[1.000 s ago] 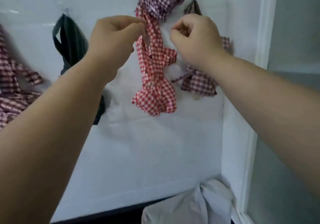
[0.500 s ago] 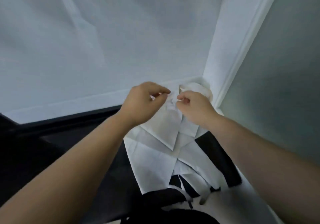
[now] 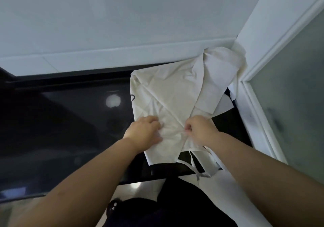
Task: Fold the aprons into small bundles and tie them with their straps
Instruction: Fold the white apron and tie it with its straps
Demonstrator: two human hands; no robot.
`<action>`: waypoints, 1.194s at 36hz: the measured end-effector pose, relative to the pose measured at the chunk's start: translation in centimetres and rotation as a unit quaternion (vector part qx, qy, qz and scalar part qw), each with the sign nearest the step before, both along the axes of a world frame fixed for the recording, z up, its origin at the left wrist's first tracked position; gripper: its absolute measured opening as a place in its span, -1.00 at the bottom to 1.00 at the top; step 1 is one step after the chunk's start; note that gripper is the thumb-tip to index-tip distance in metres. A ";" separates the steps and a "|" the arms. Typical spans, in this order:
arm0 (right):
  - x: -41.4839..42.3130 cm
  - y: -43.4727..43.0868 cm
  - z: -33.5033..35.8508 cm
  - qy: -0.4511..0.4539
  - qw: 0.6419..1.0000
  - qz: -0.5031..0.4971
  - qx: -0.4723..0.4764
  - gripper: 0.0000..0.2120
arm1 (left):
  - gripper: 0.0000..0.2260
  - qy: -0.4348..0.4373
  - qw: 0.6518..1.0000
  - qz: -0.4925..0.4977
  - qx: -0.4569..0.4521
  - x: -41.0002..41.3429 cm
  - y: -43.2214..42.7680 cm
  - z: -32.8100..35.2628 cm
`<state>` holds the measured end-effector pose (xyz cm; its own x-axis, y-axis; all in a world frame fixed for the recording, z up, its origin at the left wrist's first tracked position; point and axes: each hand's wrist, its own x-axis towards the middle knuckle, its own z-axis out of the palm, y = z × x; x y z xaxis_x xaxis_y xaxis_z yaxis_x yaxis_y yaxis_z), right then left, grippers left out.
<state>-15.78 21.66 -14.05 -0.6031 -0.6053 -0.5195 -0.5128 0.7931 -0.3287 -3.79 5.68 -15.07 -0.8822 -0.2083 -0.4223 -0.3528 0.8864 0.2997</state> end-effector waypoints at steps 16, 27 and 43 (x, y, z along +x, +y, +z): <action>15.1 -14.6 3.8 -0.037 0.987 -0.015 -0.158 -0.72 | -0.80 0.208 0.899 0.344 0.171 17.1 -11.5 2.8; 27.6 -23.4 10.1 -0.059 0.944 -0.038 -0.322 -0.78 | -0.80 0.293 0.893 0.286 0.187 28.1 -19.3 10.8; 35.8 -15.6 11.8 -0.029 0.970 -0.113 -0.213 -0.69 | -0.84 0.250 0.761 0.587 0.118 46.1 -12.4 7.0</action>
